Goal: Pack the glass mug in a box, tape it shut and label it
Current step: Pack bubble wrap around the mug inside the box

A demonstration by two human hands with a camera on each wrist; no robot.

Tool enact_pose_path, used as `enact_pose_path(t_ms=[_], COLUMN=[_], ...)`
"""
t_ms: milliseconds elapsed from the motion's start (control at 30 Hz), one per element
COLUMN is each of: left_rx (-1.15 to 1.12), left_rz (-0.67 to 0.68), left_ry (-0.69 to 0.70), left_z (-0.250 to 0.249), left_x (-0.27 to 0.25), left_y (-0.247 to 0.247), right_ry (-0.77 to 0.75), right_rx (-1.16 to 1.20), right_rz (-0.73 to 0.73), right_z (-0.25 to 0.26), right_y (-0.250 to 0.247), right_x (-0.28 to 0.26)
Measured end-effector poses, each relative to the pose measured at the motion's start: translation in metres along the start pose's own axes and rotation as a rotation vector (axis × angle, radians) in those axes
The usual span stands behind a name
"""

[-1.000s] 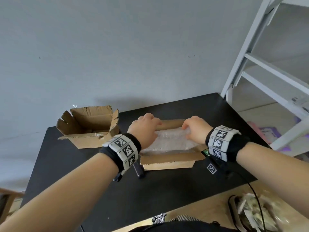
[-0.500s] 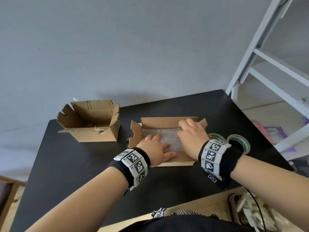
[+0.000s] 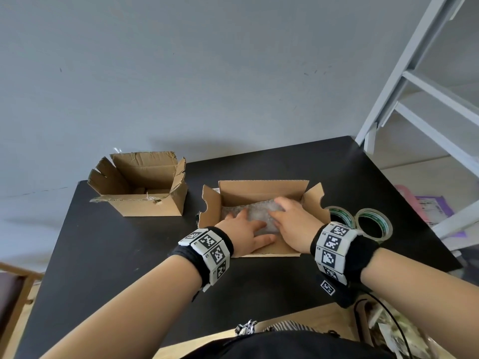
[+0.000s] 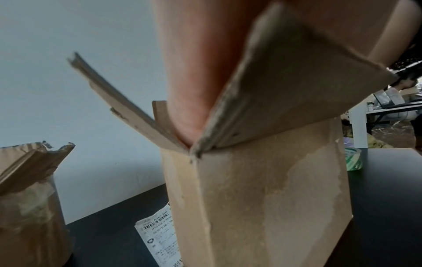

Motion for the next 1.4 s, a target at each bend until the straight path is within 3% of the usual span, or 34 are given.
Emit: enact_pose_path(t_ms=[100,233,367,500,600,667,833,933,1167,1400], left_rx=[-0.009,0.041,0.077,0.09,0.164,0.188,0.185,0.109,-0.062,-0.081], left_rz=[-0.01,-0.068,-0.15,-0.275,-0.256,-0.287,-0.519,-0.521,-0.499,-0.533], left_ry=[0.014,0.02,0.012,0.041,0.043,0.027,-0.099,-0.215,-0.225,-0.193], left_z=[0.001,0.001,0.003,0.007,0.009,0.011,0.02,0.027,0.033,0.031], left_x=[-0.001,-0.003,-0.005,-0.008,-0.01,-0.013,-0.024,-0.028,-0.034,-0.033], left_y=[0.0,0.0,0.001,-0.002,-0.001,-0.001,-0.007,-0.007,-0.001,-0.001], right_ry=[-0.01,-0.011,0.022,0.021,0.059,0.069,-0.008,-0.014,0.079,0.146], right_rx=[-0.025,-0.04,-0.03,-0.011,-0.025,0.011,-0.029,-0.059,-0.06,-0.027], right_rz=[0.085,0.025,0.084,0.006,0.057,0.004,-0.276,-0.317,-0.12,-0.13], right_z=[-0.004,-0.005,-0.005,-0.002,0.001,0.001,0.007,0.013,0.008,0.011], right_y=[0.004,0.0,0.0,-0.008,-0.006,-0.007,-0.023,-0.037,-0.055,-0.057], right_x=[0.002,0.001,-0.005,-0.009,-0.011,-0.014,-0.025,-0.022,-0.011,0.005])
Point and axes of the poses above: each hand's wrist, its own x-axis towards the middle knuckle, its own y-axis out of the palm, z = x × y, the point moved 2 cm from there along x, towards the middle knuckle, and after that the axes turned 6 degrees about x, right-handed, at the moved point
